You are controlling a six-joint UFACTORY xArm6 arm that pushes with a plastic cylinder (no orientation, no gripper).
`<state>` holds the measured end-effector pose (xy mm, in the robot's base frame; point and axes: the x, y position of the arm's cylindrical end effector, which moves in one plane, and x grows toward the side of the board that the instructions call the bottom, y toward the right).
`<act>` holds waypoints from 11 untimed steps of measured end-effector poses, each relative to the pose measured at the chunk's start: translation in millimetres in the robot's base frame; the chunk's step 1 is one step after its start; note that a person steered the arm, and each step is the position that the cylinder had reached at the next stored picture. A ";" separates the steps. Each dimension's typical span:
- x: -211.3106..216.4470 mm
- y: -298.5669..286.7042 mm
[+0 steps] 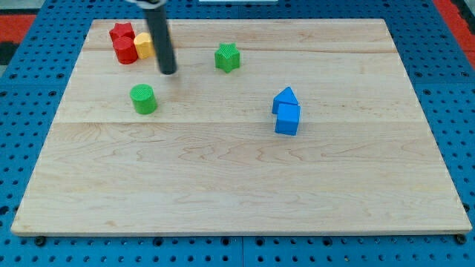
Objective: Place the green star above the green circle
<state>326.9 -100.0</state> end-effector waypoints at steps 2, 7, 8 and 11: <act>31.8 27.7; -23.9 20.7; -6.3 -47.2; 34.0 -98.1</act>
<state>360.9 -198.1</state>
